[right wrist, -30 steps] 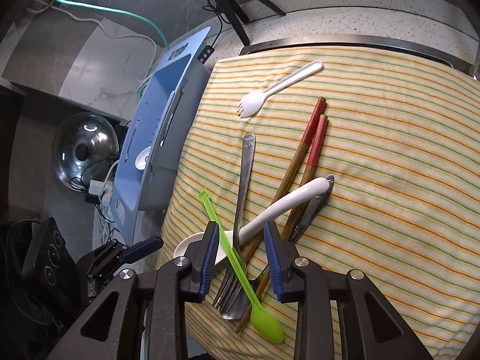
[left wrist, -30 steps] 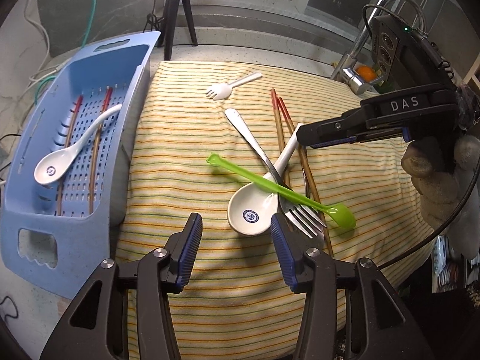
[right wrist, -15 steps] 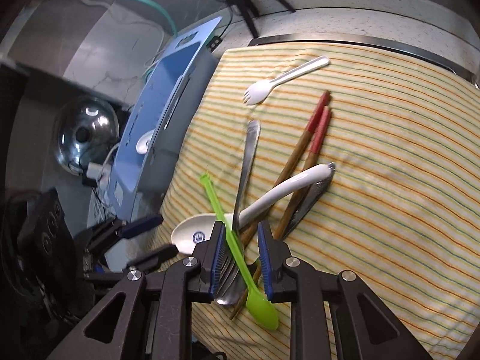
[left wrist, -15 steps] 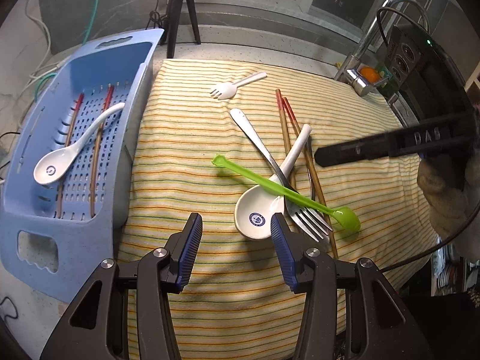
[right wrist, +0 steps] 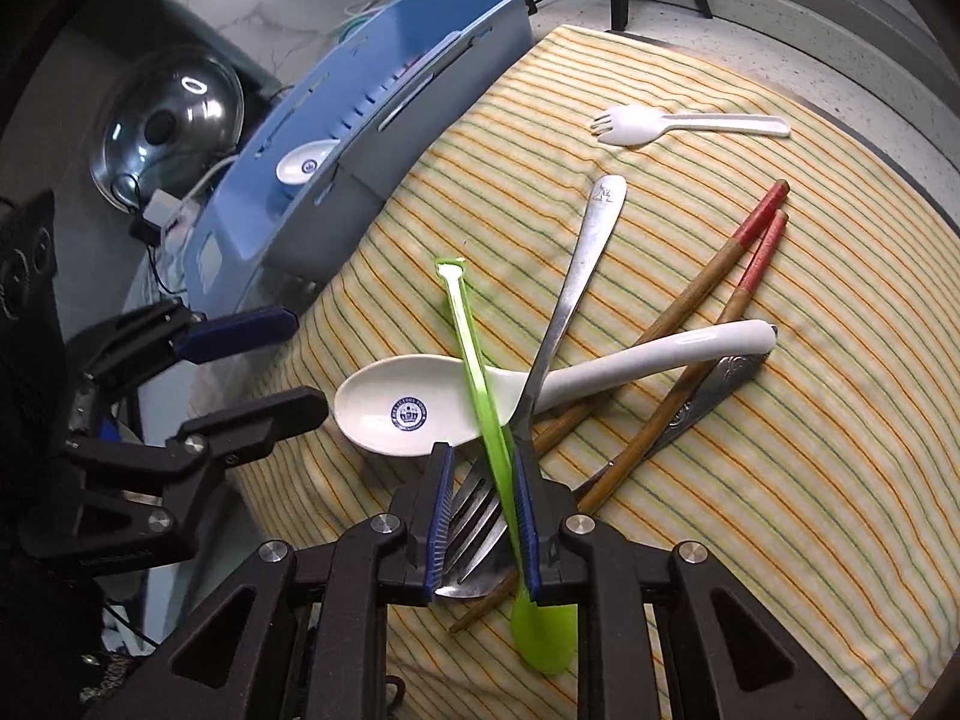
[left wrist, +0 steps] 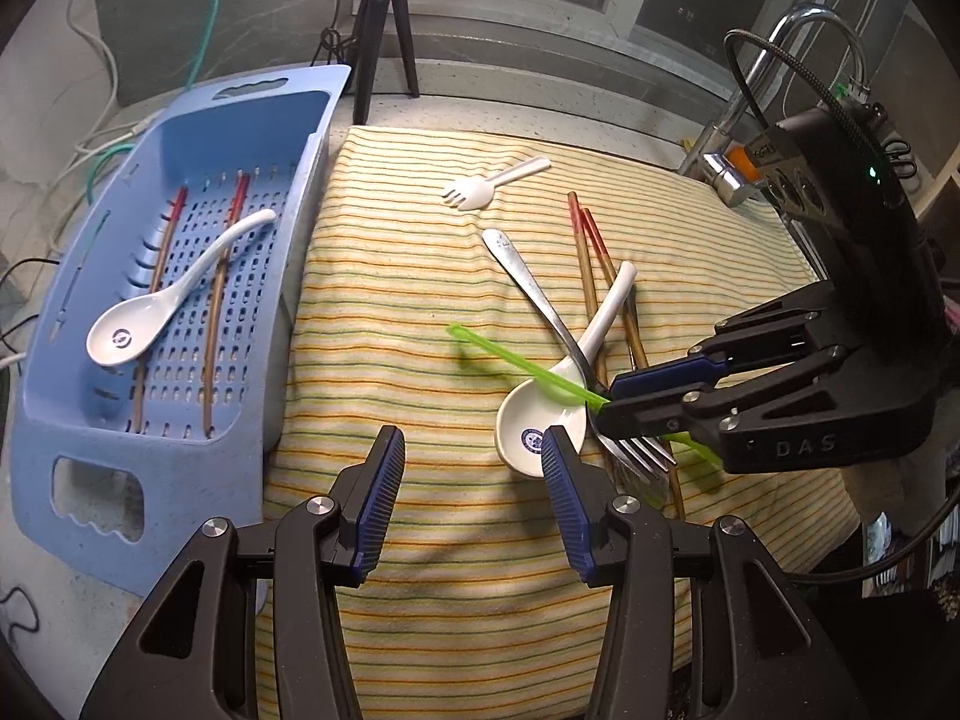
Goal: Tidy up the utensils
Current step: 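Move the left tool back over the remaining utensils on the towel, then grasp the green plastic spoon with the left tool and lift it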
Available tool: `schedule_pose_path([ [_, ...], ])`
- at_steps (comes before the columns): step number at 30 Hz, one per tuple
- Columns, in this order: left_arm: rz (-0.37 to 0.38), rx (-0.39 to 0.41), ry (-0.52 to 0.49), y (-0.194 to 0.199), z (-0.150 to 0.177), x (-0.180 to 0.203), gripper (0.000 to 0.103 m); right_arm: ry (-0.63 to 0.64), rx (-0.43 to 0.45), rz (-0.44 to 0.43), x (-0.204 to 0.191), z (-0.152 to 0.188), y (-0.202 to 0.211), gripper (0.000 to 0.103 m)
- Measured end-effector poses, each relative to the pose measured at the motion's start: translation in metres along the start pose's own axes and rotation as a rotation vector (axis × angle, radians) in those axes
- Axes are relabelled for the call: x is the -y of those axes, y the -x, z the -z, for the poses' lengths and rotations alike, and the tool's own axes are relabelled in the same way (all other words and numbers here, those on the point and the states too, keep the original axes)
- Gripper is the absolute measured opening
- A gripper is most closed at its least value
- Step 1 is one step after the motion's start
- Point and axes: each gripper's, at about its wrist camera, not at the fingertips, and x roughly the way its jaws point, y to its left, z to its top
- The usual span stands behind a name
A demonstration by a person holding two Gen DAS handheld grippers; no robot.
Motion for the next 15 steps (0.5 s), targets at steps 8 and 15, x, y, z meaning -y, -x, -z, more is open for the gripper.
schedule_pose_path([
  [8, 0.011, 0.006, -0.005, 0.000, -0.001, 0.002, 0.046, -0.103, 0.023, -0.002, 0.016, 0.005, 0.004, 0.007],
  [15, 0.025, 0.001, -0.018, -0.004, -0.004, 0.007, 0.046, -0.090, 0.032, -0.019, 0.012, 0.008, 0.005, 0.009],
])
